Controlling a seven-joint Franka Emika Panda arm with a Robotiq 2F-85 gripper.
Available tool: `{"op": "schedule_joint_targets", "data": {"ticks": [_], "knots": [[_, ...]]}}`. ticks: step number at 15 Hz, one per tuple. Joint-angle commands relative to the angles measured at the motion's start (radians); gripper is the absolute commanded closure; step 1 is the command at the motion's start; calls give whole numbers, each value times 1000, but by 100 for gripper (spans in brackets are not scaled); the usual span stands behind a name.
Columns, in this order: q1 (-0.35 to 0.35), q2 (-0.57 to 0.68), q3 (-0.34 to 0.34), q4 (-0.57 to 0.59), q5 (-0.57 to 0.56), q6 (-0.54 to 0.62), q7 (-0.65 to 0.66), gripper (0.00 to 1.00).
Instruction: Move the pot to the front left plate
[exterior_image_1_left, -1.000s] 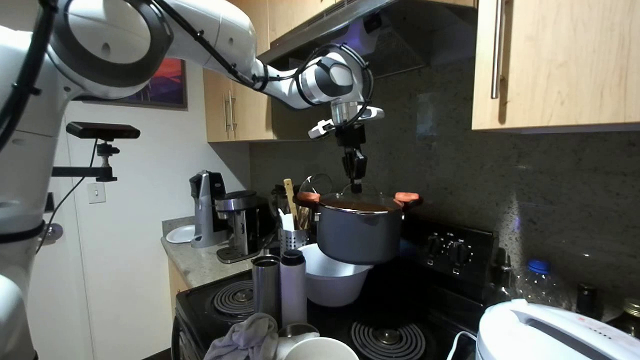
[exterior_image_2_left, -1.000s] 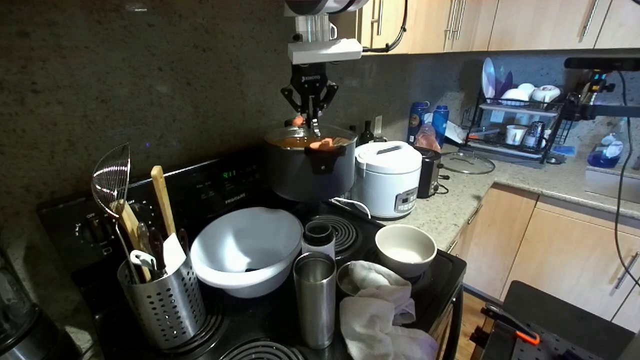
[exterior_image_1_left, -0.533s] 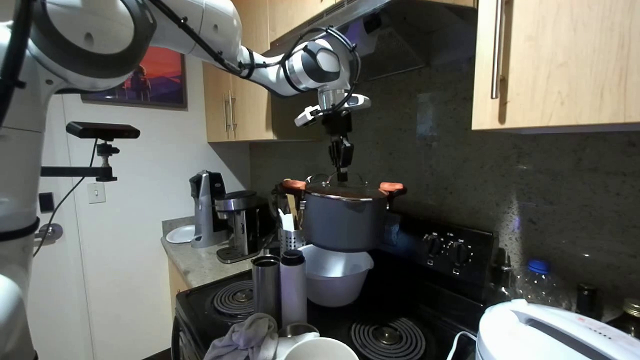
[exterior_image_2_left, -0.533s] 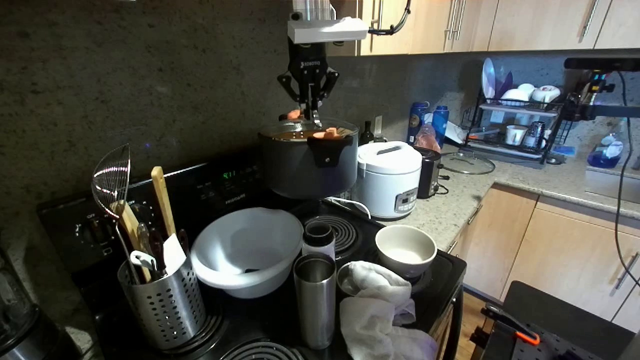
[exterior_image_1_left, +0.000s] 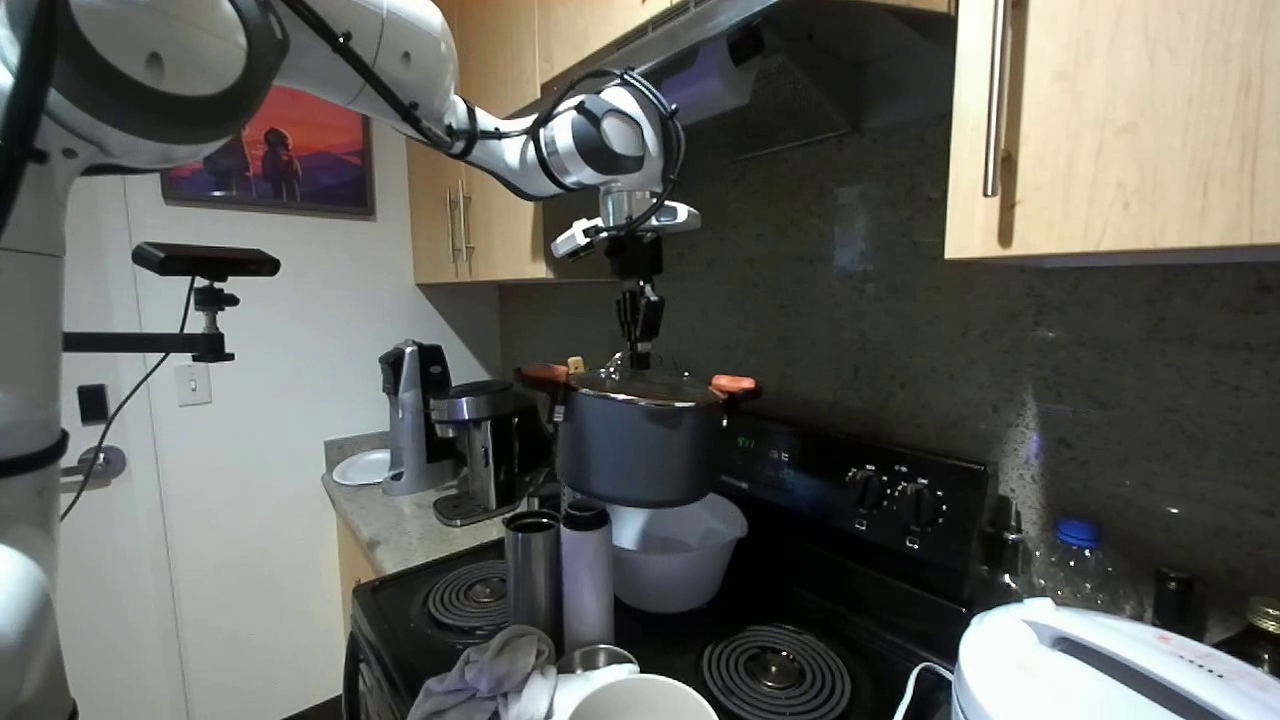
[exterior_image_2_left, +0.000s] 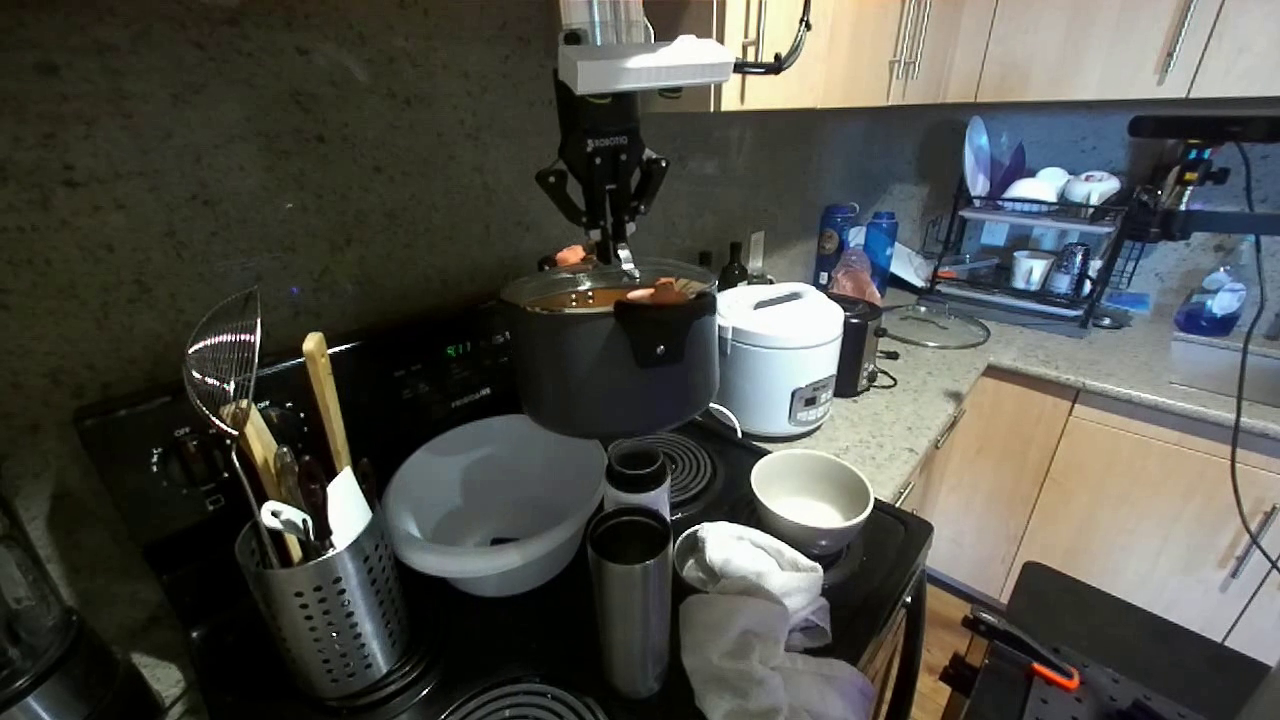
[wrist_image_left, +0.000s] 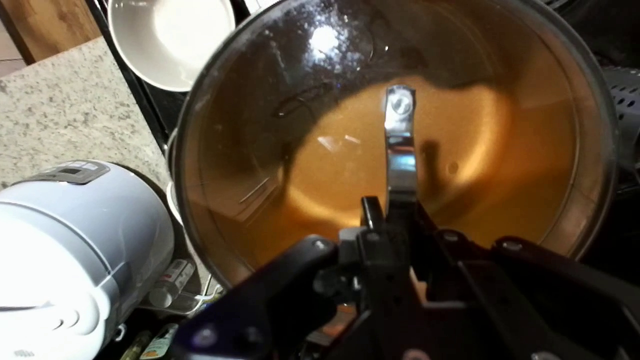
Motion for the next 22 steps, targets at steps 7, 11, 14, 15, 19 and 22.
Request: {"op": "schedule_joint_targets", "data": {"ticks": [7,11,14,15,19,22], "knots": [[32,-176,66,-138,67,-1,-7,96],[52,-211,106,-170,67,7,-21,96],[68,-229,135,-179,69,11,-27,96],[75,-232,144,-179,70,12,-29,96],[90,-236,170,-184,73,18,-38,96],[100,-232,179,-189,80,27,-41,96]]}}
